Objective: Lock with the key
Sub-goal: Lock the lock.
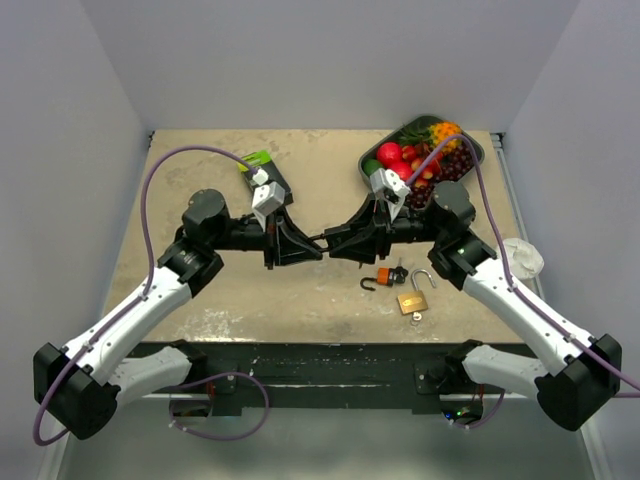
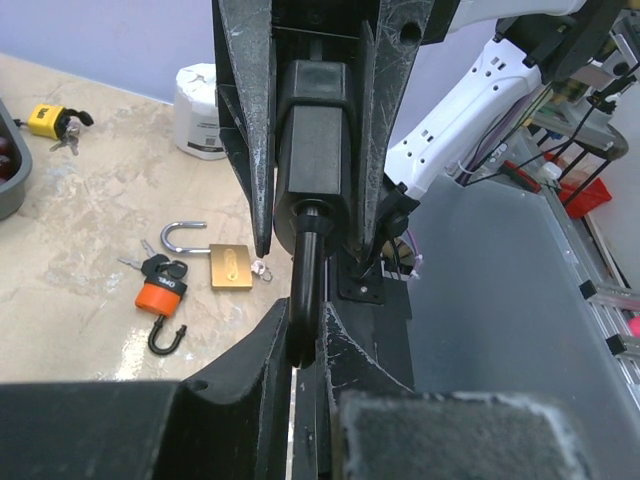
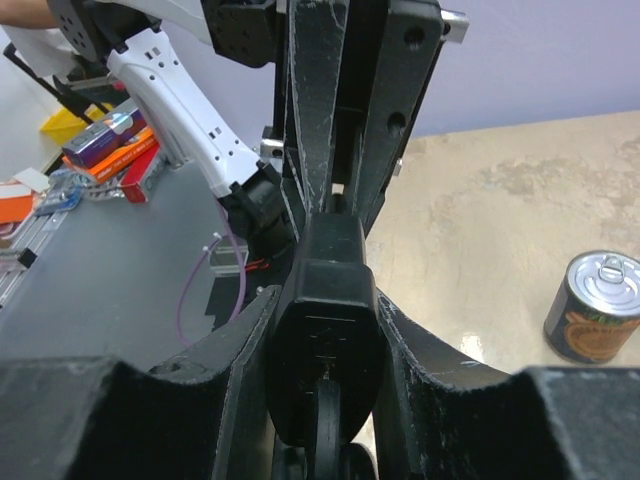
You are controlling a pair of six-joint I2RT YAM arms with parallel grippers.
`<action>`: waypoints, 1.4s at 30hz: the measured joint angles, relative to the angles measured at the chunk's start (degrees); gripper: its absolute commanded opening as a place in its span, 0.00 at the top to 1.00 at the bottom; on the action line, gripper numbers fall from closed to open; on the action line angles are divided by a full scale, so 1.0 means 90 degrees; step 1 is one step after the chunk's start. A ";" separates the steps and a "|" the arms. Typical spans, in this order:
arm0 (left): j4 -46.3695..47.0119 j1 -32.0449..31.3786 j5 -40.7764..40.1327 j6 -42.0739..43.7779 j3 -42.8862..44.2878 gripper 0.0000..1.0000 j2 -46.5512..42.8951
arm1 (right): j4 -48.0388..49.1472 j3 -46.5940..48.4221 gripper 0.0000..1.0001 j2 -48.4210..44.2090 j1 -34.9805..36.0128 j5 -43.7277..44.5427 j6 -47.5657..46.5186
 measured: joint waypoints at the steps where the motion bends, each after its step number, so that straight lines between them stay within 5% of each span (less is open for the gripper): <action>1: 0.0027 -0.0019 0.0007 -0.0024 0.0000 1.00 0.0027 | 0.0046 0.0000 1.00 0.0000 0.0019 0.0012 0.0007; 27: 0.0199 -0.0221 0.0245 -0.0542 0.0338 1.00 0.0573 | 0.0891 -0.0488 1.00 0.0085 0.0083 0.0104 0.0466; 37: -0.0401 -0.0155 0.0046 -0.0294 0.0248 1.00 0.0267 | -0.0095 -0.0243 1.00 0.0131 0.0121 0.0002 -0.0170; 38: -0.0415 -0.0102 0.0022 -0.0277 0.0202 1.00 0.0202 | -0.0219 -0.0170 0.94 0.0136 0.0129 -0.0002 -0.0296; 39: -0.0393 -0.0032 -0.0002 -0.0277 0.0136 1.00 0.0141 | -0.0323 -0.0112 0.73 0.0160 0.0131 -0.0002 -0.0425; 42: -0.0369 0.0100 -0.0039 -0.0282 -0.0068 1.00 0.0058 | -0.0741 -0.0019 0.48 0.0279 0.0138 0.0007 -0.0787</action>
